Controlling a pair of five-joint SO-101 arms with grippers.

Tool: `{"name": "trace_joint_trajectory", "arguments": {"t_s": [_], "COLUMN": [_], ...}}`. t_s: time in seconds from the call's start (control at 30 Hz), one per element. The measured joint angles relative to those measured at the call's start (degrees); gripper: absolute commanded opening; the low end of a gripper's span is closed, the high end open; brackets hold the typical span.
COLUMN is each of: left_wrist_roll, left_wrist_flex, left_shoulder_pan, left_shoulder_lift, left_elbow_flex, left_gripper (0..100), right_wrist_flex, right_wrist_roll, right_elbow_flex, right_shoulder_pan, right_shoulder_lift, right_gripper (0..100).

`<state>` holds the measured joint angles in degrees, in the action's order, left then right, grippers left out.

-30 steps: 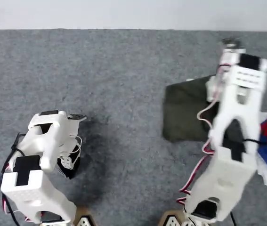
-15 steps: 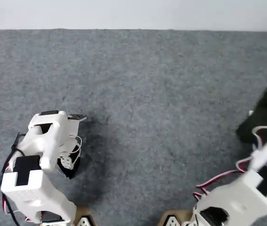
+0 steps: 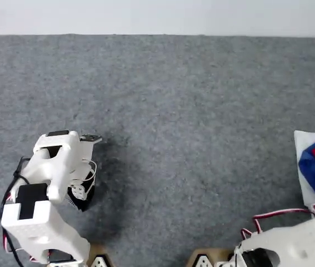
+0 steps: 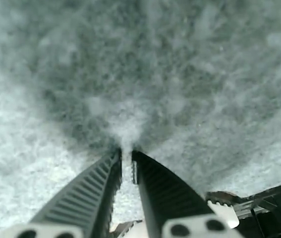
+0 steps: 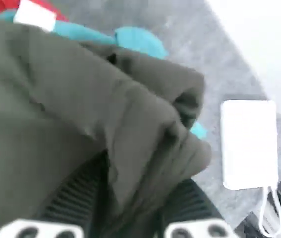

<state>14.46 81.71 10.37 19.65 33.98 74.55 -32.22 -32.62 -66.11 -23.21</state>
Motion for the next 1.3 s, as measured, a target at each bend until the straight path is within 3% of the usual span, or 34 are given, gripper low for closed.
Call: {"name": "trace_joint_trajectory", "arguments": {"t_s": [0.13,0.47,0.7,0.9,1.07,1.3], "left_wrist_roll": [0.0,0.1,0.1,0.1,0.0,0.0], "left_wrist_flex": [0.0,0.0,0.0,-0.4,4.5,15.8], "left_shoulder_pan": [0.0,0.0,0.0,0.0,0.4,0.4], "left_shoulder_lift": [0.0,0.0,0.0,-0.9,-6.0,-21.8], "left_elbow_flex": [0.0,0.0,0.0,0.2,-3.0,-22.4], "left_gripper": [4,4,4,1,1,1], "right_wrist_flex": [-1.3,-1.8,4.9,25.3,25.8,26.1], "right_wrist_roll": [-1.1,-1.3,-1.3,8.0,21.9,24.8], "right_elbow_flex": [0.0,-10.2,-17.7,-17.8,-15.8,-12.5], "right_shoulder_pan": [0.0,-2.1,3.0,19.4,35.5,58.6], "right_shoulder_lift": [-2.4,0.5,7.7,10.5,10.8,10.5], "right_gripper": [25.8,26.2,26.1,20.3,0.2,0.9]}}
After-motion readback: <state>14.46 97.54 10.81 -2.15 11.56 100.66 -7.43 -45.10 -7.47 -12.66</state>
